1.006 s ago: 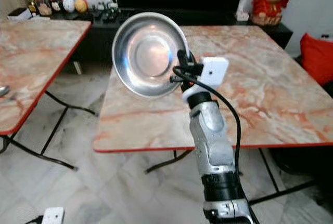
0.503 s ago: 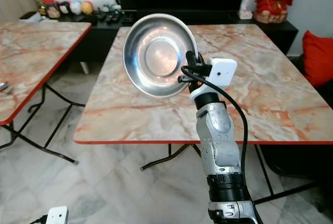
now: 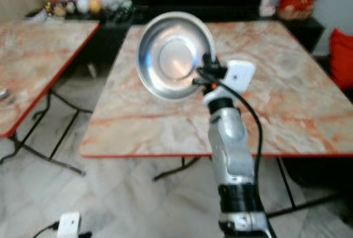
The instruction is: Setting the table
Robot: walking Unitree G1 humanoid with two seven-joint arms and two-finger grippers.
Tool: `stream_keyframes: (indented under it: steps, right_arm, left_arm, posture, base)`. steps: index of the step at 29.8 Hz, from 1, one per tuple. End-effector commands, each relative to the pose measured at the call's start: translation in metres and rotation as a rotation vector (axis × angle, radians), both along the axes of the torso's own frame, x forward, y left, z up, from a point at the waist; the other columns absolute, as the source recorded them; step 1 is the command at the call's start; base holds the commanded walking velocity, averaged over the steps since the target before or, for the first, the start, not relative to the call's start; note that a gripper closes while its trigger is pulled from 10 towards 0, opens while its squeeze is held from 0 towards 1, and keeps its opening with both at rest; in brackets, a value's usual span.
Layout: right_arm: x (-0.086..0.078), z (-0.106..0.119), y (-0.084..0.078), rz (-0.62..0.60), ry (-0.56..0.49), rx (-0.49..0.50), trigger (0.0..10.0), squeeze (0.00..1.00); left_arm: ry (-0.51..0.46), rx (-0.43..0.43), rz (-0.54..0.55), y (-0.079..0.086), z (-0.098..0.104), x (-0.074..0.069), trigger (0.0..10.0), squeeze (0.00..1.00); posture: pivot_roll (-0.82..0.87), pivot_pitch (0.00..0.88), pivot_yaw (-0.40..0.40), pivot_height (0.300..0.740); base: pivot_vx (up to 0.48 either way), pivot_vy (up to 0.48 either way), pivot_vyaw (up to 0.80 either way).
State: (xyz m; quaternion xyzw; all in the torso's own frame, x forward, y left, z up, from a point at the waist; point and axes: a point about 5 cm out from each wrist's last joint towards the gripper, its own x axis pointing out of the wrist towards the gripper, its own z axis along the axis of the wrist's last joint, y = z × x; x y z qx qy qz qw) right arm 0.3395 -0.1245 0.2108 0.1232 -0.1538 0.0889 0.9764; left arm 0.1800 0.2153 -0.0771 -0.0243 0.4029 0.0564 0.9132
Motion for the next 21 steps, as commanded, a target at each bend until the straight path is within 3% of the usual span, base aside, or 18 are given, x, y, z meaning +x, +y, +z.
stream_keyframes:
  steps: [1,6,13,17,21]
  right_arm:
    - [0.001,0.006,-0.006,-0.031,-0.027,-0.006,10.0,0.0]
    - [0.001,0.006,-0.005,-0.029,-0.025,-0.003,10.0,0.0]
    - [0.001,0.005,-0.004,-0.023,-0.015,-0.01,10.0,0.0]
    - [0.001,0.004,-0.006,-0.029,-0.008,-0.016,10.0,0.0]
    - [-0.006,-0.003,-0.016,-0.041,0.08,0.072,10.0,0.0]
  left_arm:
    - [0.072,0.004,0.026,0.009,-0.007,-0.018,10.0,0.0]
    - [0.14,0.011,0.051,0.018,-0.013,-0.033,10.0,0.0]
    - [0.184,0.017,0.071,0.022,-0.016,-0.043,10.0,0.0]
    - [0.11,0.005,0.044,0.013,-0.01,-0.025,10.0,0.0]
    - [0.083,-0.002,0.03,0.009,-0.007,-0.017,10.0,0.0]
  posture:
    - [-0.09,0.0,0.019,0.732]
    - [-0.09,0.0,0.019,0.732]
    - [-0.09,0.0,0.013,0.732]
    - [-0.1,0.0,0.011,0.732]
    - [-0.11,0.0,0.01,0.732]
  base:
    - [0.315,0.0,0.0]
    - [0.313,0.0,0.0]
    - [0.165,0.0,0.0]
    - [0.0,0.0,0.0]
    - [0.0,0.0,0.0]
